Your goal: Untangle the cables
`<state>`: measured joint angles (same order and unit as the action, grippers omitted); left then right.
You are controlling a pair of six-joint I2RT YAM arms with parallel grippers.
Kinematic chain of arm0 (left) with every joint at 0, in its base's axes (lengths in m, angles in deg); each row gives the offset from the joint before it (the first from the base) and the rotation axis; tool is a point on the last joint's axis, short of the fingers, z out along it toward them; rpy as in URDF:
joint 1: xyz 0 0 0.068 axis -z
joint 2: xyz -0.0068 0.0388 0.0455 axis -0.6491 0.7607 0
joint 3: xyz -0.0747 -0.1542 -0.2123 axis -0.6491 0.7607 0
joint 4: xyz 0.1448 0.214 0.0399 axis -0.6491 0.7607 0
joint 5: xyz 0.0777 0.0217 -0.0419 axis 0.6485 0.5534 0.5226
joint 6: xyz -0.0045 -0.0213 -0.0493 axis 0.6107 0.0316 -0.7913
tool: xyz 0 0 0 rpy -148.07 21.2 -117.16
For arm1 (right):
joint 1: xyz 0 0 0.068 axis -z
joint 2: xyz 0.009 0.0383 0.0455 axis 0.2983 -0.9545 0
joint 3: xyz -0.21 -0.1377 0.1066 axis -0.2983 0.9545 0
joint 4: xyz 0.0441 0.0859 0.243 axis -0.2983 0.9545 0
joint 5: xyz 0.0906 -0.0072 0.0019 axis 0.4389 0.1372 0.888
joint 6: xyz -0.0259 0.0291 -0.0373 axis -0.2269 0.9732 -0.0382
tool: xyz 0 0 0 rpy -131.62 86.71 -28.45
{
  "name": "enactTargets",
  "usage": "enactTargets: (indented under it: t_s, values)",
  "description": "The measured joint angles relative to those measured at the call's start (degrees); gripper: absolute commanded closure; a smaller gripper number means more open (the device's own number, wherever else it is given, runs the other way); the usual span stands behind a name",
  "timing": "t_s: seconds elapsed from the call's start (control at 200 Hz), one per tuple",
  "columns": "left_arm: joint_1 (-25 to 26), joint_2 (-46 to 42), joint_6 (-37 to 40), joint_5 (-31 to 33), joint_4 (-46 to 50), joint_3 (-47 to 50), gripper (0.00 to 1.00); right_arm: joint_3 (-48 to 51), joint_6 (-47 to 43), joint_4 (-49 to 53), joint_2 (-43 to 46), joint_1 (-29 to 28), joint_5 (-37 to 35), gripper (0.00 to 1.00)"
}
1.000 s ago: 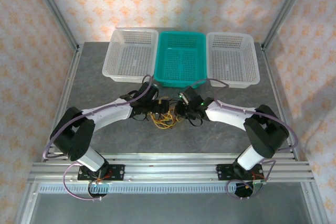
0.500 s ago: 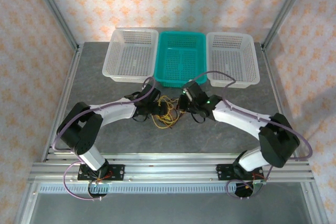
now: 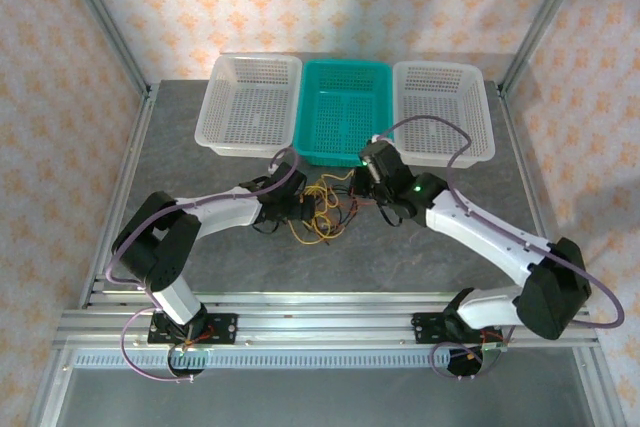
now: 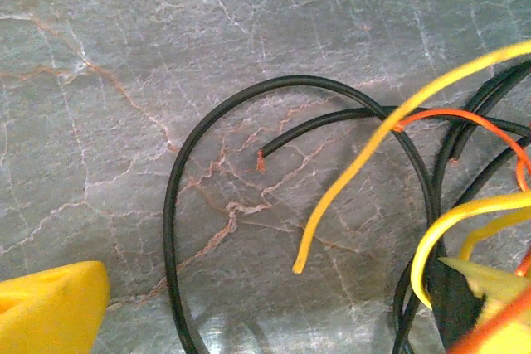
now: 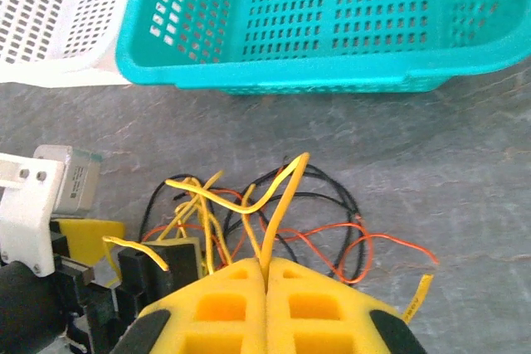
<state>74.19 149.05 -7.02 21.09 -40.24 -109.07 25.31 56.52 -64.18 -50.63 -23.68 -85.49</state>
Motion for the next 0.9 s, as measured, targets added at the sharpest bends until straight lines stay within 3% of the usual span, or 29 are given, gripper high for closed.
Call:
enactTargets:
  t_s: [0.521,0.901]
  values:
    - [0.0,0.4,-0.7,2.0,-2.2,2.1,0.0,-5.7,-5.7,5.3,4.3,0.9,-13.7,1.0]
    - [0.8,0.5,-1.2,4.2,-5.5,4.1,0.0,-6.8,-8.7,4.8,12.3,2.6,-24.3,1.0]
